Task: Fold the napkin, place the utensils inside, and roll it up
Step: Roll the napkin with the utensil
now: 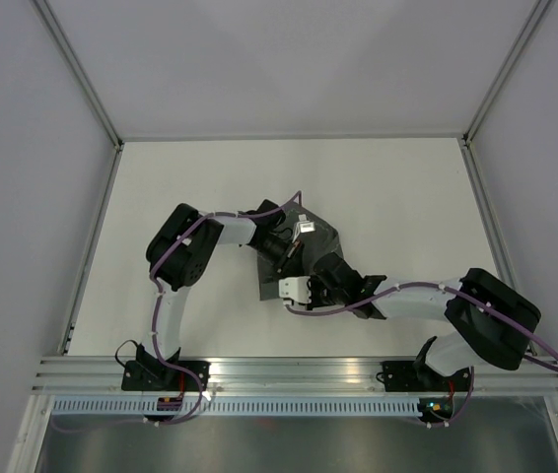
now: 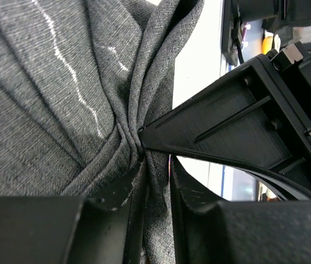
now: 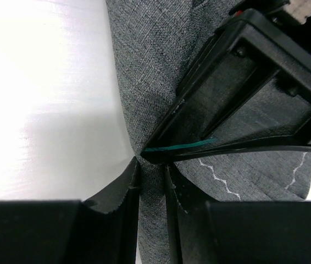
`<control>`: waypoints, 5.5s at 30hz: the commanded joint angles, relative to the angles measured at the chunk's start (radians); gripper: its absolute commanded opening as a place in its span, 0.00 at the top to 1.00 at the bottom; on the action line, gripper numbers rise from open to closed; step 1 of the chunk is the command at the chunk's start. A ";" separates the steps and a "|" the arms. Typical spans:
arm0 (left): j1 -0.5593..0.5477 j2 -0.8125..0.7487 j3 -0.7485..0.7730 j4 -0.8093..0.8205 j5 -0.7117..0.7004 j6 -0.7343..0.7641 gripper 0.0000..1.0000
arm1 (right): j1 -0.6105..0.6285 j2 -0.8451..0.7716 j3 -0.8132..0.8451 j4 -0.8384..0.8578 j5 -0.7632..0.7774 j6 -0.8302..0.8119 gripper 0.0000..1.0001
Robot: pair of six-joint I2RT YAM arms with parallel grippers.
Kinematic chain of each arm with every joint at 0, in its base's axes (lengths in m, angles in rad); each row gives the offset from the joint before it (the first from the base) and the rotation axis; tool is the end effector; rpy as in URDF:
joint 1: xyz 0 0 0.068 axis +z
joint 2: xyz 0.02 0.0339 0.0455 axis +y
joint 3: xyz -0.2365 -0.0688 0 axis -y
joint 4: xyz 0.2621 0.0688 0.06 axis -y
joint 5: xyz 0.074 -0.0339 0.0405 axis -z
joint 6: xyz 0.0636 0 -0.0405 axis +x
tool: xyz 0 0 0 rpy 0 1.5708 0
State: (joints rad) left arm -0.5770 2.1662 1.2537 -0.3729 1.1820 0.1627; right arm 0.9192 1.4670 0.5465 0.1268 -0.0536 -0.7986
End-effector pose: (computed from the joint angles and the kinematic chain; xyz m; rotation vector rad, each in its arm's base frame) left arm 0.2931 -0.2610 0.0445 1.1639 2.3145 -1.7695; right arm 0.1782 0.2393 0.0784 -1.8085 1.5261 0.1217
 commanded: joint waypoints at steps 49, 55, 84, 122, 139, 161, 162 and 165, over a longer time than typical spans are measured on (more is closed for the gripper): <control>-0.406 -0.815 -0.619 0.730 -1.381 0.254 0.64 | -0.427 0.904 1.112 -1.309 -0.667 -0.114 0.93; -0.437 -0.695 -0.588 0.758 -1.366 0.327 0.64 | -0.428 0.969 1.176 -1.371 -0.657 -0.120 0.93; -0.420 -0.447 -0.505 0.631 -1.177 0.327 0.57 | -0.457 1.012 1.213 -1.395 -0.655 -0.093 0.93; -0.399 -0.437 -0.481 0.637 -1.135 0.339 0.65 | -0.480 1.041 1.234 -1.406 -0.663 -0.077 0.94; -0.362 -0.341 -0.439 0.500 -0.889 0.221 0.98 | -0.528 0.957 1.276 -1.423 -0.761 -0.064 0.52; -0.224 -0.258 -0.418 0.499 -0.529 0.117 0.98 | -0.763 0.312 0.793 -0.807 -0.713 0.154 0.57; -0.212 -0.253 -0.416 0.503 -0.513 0.110 0.98 | -0.763 0.279 0.756 -0.779 -0.712 0.145 0.56; -0.190 -0.237 -0.409 0.502 -0.470 0.090 0.98 | -0.761 0.159 0.641 -0.728 -0.727 0.075 0.53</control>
State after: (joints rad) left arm -0.7761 1.8507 0.8852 0.2687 0.5976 0.3233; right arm 0.1612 1.7332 1.2438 -0.7361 -0.7631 -0.6430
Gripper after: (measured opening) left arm 0.085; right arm 0.470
